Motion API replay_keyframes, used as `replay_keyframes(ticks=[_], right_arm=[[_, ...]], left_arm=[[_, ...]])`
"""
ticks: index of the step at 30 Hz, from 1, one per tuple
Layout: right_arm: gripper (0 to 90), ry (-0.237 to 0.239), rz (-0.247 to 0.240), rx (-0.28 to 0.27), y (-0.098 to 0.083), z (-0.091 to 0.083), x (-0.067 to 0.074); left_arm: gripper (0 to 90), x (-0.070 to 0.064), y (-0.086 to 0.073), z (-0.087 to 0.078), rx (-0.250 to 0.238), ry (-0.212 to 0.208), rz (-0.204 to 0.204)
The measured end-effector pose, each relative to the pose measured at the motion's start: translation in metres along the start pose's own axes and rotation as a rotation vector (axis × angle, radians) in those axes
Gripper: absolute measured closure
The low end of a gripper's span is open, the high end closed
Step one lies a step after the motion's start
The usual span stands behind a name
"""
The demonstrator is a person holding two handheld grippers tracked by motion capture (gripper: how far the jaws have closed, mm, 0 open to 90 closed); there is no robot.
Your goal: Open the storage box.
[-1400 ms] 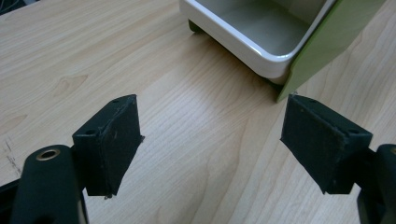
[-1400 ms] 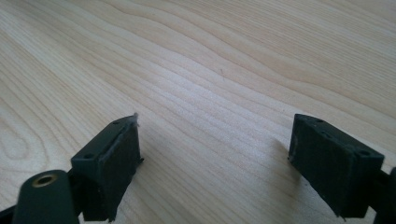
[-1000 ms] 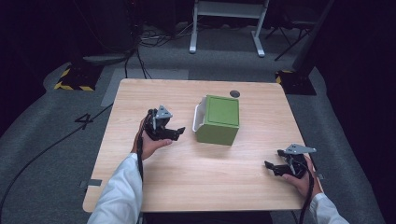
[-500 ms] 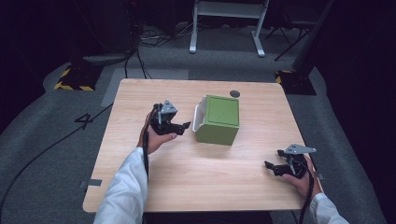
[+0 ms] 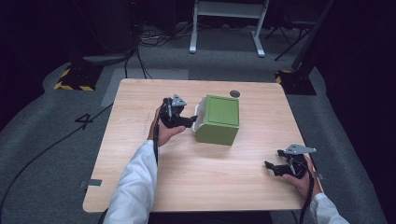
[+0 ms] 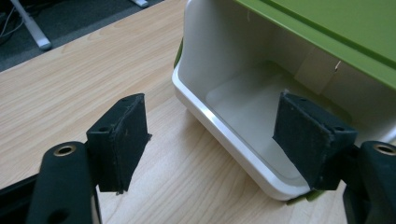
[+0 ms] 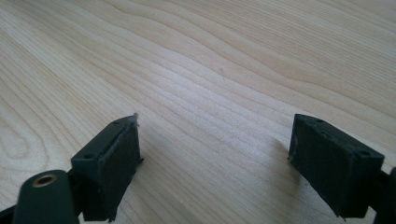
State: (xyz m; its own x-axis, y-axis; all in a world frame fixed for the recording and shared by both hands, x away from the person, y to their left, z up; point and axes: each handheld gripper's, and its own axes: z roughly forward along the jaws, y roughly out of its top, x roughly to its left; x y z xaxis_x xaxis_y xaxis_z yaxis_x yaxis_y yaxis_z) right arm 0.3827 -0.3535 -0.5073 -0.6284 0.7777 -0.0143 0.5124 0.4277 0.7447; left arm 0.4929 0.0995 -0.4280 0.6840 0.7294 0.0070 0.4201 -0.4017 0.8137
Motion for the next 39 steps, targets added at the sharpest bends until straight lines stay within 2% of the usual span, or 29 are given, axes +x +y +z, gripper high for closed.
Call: replay_keyframes(ticks=[7,16,18,19,22,23,25,26,31,34,38,39], right_arm=[[16.6,0.0,0.0,0.0,0.0,0.0,0.0],[16.6,0.0,0.001,0.001,0.0,0.0,0.0],[16.6,0.0,0.0,0.0,0.0,0.0,0.0],[16.6,0.001,-0.001,0.0,0.0,0.0,0.0],[16.6,0.001,-0.001,0.0,0.0,0.0,0.0],[16.6,0.001,-0.001,0.0,0.0,0.0,0.0],[16.6,0.001,0.0,0.001,0.0,0.0,0.0],[16.6,0.001,-0.001,0.001,0.0,0.0,0.0],[16.6,0.002,-0.002,0.001,0.0,0.0,0.0],[16.6,0.003,-0.002,0.001,0.0,0.0,0.0],[16.6,0.003,-0.002,0.001,-0.001,-0.001,0.0],[16.6,0.003,-0.002,0.001,-0.001,-0.001,0.0]], left_arm=[[28.0,-0.002,-0.001,0.017,0.034,-0.002,-0.016],[32.8,-0.001,-0.007,0.038,0.093,0.032,-0.044],[34.1,-0.001,-0.009,0.041,0.098,0.021,-0.061],[38.5,-0.002,-0.01,0.043,0.091,-0.001,-0.075],[42.8,-0.004,-0.011,0.045,0.096,-0.01,-0.076],[46.9,-0.005,-0.011,0.046,0.101,-0.019,-0.068],[51.4,-0.01,-0.01,0.05,0.123,-0.001,-0.041],[53.8,-0.012,-0.009,0.052,0.126,0.022,-0.032],[59.5,-0.012,-0.009,0.052,0.111,0.039,-0.045],[60.3,-0.011,-0.009,0.051,0.109,0.049,-0.038],[61.9,-0.007,-0.01,0.049,0.105,0.058,-0.046],[62.3,-0.006,-0.011,0.048,0.103,0.059,-0.059]])
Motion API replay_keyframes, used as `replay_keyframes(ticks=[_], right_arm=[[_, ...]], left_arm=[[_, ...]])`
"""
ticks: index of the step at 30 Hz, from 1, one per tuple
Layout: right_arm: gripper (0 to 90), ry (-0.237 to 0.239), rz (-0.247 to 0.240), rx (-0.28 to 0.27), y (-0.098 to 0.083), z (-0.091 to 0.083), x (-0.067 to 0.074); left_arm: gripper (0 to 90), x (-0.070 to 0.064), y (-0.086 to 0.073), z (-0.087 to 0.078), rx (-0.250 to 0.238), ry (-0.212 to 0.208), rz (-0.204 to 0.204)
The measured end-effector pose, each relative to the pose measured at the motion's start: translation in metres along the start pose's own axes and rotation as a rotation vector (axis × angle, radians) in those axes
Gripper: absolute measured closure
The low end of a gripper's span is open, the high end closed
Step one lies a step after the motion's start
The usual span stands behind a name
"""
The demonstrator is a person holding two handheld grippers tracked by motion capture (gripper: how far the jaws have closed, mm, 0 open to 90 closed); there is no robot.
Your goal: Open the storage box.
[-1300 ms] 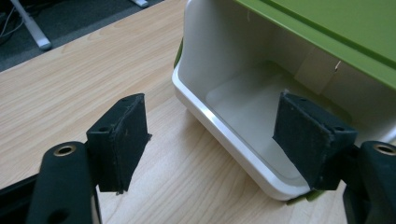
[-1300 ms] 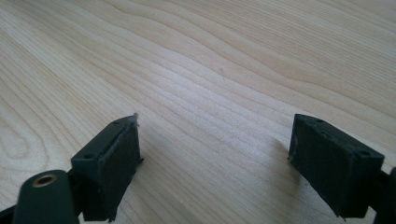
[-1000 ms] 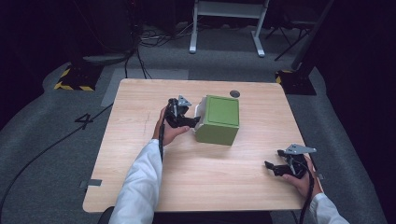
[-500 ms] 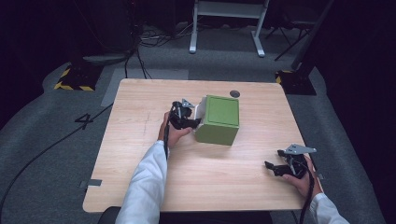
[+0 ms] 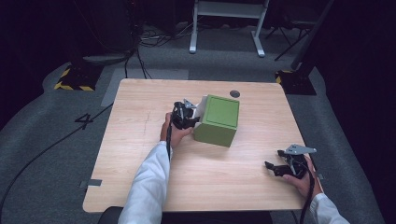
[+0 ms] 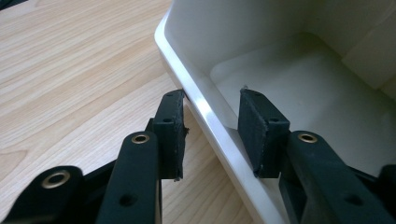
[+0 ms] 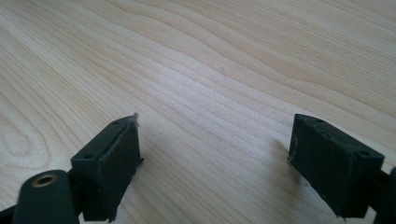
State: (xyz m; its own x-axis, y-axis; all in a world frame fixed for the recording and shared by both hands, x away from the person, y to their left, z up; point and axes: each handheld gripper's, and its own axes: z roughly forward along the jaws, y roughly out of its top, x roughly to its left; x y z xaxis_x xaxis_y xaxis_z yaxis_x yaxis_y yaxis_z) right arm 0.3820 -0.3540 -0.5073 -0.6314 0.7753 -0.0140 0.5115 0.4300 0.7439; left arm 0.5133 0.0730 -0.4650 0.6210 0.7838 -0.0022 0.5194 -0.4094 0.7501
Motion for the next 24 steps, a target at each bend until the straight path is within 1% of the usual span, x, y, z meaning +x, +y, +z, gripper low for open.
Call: replay_keyframes(ticks=[1,2,3,4,6,8,10,14,16,20,21,22,24], right_arm=[[16.6,0.0,0.0,0.0,0.0,0.0,0.0],[16.6,0.0,0.0,0.0,0.0,0.0,0.0],[16.6,0.0,0.0,0.0,0.0,0.0,0.0],[16.6,0.0,0.0,0.0,0.0,0.0,0.0],[16.6,0.0,0.0,0.0,0.0,0.0,0.0],[16.6,0.0,0.0,0.0,0.0,0.0,0.0],[16.6,0.0,0.0,0.0,0.0,0.0,0.0],[16.6,0.0,0.0,0.0,0.0,0.0,0.0],[16.6,0.0,0.0,0.0,0.0,0.0,0.0],[16.6,0.0,0.0,0.0,0.0,0.0,0.0],[16.6,0.0,0.0,0.0,0.0,0.0,0.0],[16.6,0.0,-0.001,0.0,0.0,0.0,0.0],[16.6,0.001,0.0,0.0,0.0,0.0,0.0]], left_arm=[[62.7,0.002,-0.001,-0.001,-0.002,0.002,-0.005],[63.7,0.004,-0.002,-0.002,-0.009,-0.003,-0.024],[64.4,0.004,-0.002,-0.002,-0.009,-0.003,-0.024],[66.1,0.007,-0.001,-0.006,-0.017,0.001,-0.031],[66.5,0.008,-0.001,-0.007,-0.024,0.001,-0.027],[71.4,0.01,0.0,-0.011,-0.047,-0.005,-0.019],[75.3,0.01,0.001,-0.013,-0.048,0.004,-0.002],[72.9,0.012,-0.001,-0.01,-0.029,0.006,-0.014],[69.1,0.013,-0.003,-0.008,-0.032,-0.001,-0.028],[69.2,0.014,-0.004,-0.008,-0.036,-0.006,-0.037],[69.4,0.015,-0.005,-0.009,-0.037,-0.003,-0.034],[70.1,0.018,-0.005,-0.01,-0.039,0.0,-0.04],[70.5,0.02,-0.006,-0.01,-0.035,0.0,-0.046]])
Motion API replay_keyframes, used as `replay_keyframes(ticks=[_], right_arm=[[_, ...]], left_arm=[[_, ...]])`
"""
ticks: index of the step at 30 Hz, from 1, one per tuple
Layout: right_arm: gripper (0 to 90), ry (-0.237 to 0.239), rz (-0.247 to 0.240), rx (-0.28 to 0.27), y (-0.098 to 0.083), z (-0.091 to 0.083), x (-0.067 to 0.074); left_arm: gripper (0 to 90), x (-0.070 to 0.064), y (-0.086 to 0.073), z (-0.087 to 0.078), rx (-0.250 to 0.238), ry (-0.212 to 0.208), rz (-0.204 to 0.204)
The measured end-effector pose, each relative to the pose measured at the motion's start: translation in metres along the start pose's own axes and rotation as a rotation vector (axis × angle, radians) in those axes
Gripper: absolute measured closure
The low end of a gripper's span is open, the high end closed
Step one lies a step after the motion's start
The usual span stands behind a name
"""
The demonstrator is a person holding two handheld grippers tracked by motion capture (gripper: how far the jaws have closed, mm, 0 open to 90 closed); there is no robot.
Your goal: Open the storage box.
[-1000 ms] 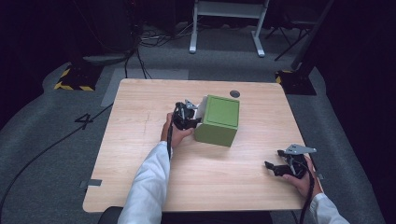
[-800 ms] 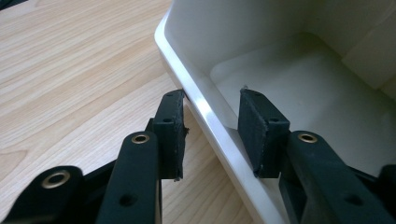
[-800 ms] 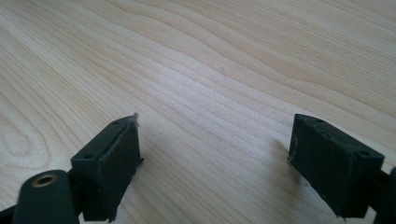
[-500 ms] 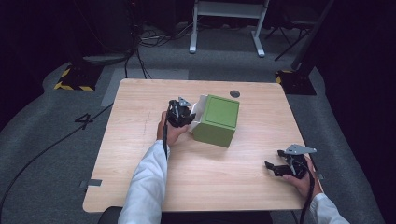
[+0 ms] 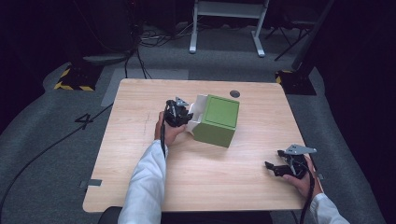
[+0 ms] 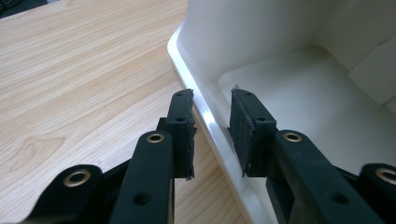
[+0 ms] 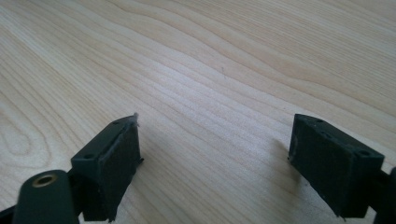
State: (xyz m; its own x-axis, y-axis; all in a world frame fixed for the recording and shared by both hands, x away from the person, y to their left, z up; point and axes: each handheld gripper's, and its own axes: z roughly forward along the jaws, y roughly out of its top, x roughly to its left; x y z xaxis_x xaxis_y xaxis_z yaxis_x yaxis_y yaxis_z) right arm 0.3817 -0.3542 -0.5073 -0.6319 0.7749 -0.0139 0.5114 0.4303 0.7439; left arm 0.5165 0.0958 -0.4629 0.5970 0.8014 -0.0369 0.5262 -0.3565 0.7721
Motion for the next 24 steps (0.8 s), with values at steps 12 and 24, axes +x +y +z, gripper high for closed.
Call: replay_keyframes(ticks=[12,24], right_arm=[[16.6,0.0,0.0,0.0,0.0,0.0,0.0],[16.6,0.0,0.0,0.0,0.0,0.0,0.0]], left_arm=[[70.9,0.018,-0.009,-0.005,0.002,0.017,-0.04],[71.3,0.034,-0.013,-0.011,-0.006,0.032,-0.038]])
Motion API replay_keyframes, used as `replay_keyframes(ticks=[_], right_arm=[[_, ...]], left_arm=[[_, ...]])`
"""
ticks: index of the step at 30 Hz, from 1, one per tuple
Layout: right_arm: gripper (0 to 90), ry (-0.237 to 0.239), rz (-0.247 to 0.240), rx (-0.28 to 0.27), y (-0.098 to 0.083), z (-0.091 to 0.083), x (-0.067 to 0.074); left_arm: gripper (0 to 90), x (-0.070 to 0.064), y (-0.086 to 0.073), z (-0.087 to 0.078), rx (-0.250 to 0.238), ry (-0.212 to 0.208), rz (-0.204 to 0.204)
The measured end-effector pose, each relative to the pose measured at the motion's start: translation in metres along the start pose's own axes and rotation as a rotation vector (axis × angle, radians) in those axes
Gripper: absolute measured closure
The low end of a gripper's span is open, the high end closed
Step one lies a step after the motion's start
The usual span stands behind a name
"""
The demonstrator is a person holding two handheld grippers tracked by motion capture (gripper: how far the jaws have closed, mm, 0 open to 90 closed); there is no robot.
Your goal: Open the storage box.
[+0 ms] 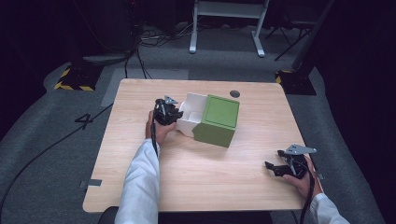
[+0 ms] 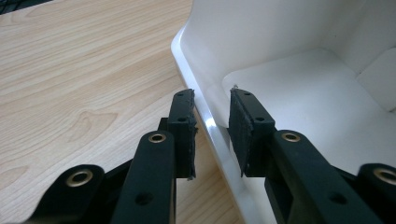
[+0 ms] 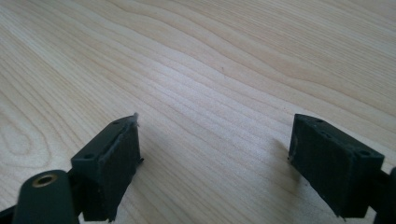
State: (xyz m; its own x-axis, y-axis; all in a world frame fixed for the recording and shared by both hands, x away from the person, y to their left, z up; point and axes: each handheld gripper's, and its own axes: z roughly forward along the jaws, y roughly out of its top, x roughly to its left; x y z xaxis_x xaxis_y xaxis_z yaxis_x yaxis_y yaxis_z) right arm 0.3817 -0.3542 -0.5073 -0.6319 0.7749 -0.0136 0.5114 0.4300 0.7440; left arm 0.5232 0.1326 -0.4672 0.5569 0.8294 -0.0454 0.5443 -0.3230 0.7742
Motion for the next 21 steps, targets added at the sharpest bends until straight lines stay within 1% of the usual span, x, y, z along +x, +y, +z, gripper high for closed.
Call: replay_keyframes(ticks=[2,3,6,9,13,16,21], right_arm=[[16.6,0.0,0.0,0.0,0.0,0.0,0.0],[16.6,0.0,0.0,0.0,0.0,0.0,0.0],[16.6,0.0,0.0,0.0,0.0,0.0,0.0],[16.6,0.0,0.0,0.0,0.0,0.0,0.0],[16.6,0.0,0.0,0.0,0.0,0.0,0.0],[16.6,0.0,0.0,0.0,0.0,0.0,0.0],[16.6,0.0,0.0,0.0,0.0,0.0,0.0]], left_arm=[[71.2,0.003,-0.001,-0.001,0.0,-0.001,-0.006],[71.1,0.005,-0.002,-0.001,-0.006,-0.001,-0.018],[71.1,0.007,-0.002,-0.002,-0.002,0.003,-0.01],[71.1,0.011,-0.003,-0.004,-0.002,0.007,-0.017],[70.8,0.011,-0.003,-0.004,0.0,0.009,-0.02],[70.6,0.012,-0.002,-0.003,0.004,0.011,-0.008],[70.2,0.014,-0.002,-0.004,0.011,0.016,-0.002]])
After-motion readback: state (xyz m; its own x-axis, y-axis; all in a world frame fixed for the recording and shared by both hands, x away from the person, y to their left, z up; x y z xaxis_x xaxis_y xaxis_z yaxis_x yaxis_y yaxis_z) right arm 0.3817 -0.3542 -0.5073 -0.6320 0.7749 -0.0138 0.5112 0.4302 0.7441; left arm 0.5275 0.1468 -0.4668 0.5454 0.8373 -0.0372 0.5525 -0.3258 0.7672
